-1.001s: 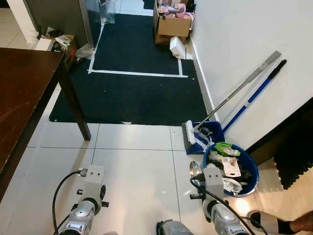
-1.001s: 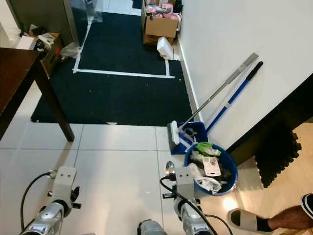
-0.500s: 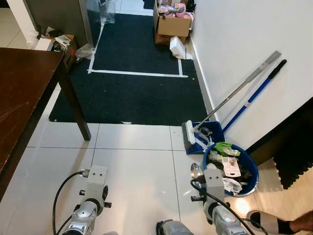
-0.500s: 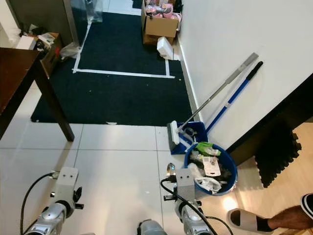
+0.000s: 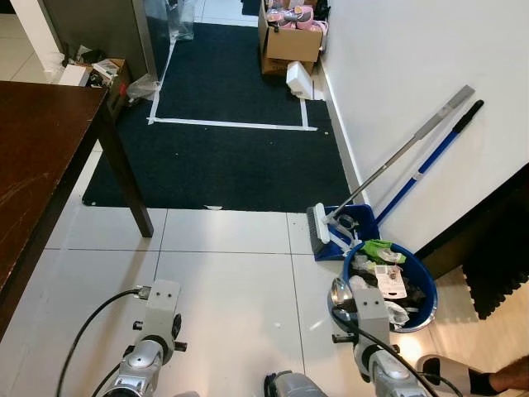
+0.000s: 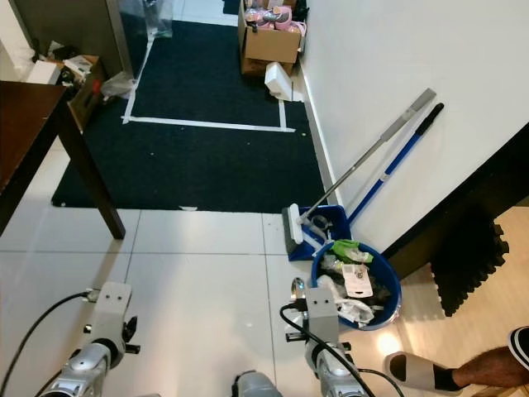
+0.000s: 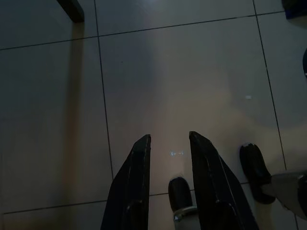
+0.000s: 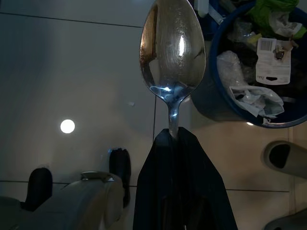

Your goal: Setting the table

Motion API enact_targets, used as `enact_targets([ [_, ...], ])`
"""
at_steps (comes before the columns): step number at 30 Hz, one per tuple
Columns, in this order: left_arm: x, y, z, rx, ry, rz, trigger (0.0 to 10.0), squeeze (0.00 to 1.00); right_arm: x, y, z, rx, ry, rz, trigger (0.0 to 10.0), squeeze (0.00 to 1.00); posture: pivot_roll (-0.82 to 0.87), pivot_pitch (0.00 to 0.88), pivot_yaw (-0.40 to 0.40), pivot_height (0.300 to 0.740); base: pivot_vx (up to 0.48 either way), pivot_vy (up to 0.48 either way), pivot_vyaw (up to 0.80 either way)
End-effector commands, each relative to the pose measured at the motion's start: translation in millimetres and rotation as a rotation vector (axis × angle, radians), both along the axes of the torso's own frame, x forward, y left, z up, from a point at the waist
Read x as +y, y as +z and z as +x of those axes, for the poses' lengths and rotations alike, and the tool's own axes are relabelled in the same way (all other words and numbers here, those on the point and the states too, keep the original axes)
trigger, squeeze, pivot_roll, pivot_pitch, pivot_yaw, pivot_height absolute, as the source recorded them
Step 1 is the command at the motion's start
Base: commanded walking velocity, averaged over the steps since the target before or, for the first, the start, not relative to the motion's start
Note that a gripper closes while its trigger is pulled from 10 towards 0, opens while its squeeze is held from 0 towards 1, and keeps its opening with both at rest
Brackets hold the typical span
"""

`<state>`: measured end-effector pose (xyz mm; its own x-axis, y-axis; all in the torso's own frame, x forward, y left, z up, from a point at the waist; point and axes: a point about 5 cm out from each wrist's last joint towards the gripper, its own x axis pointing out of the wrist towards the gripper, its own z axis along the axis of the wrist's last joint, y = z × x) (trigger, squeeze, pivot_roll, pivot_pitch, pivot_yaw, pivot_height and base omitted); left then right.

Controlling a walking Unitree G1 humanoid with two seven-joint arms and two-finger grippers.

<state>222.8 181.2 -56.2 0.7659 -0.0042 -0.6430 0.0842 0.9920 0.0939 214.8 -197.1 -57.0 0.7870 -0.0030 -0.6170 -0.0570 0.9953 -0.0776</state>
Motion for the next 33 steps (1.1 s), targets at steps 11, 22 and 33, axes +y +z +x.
enact_targets([
  [11, -2.3, -4.7, -6.6, 0.026, 0.000, -0.002, 10.0, 0.00, -0.1, -2.0, -3.5, 0.006, -0.007, 0.007, 10.0, 0.00, 0.05, 0.065, -0.029, 0.740, 0.000, 0.000, 0.00],
  [22, -1.3, -4.1, -5.3, 0.029, 0.000, -0.001, 10.0, 0.00, 1.5, -1.3, -2.0, 0.002, -0.012, 0.014, 10.0, 0.00, 0.04, 0.067, -0.026, 0.740, 0.000, 0.000, 0.00],
  [33, -0.9, -8.6, -11.8, 0.061, -0.005, 0.008, 10.0, 0.00, 4.3, -6.0, -8.3, 0.026, -0.024, 0.015, 10.0, 0.00, 0.04, 0.072, -0.021, 0.740, 0.000, 0.000, 0.00],
])
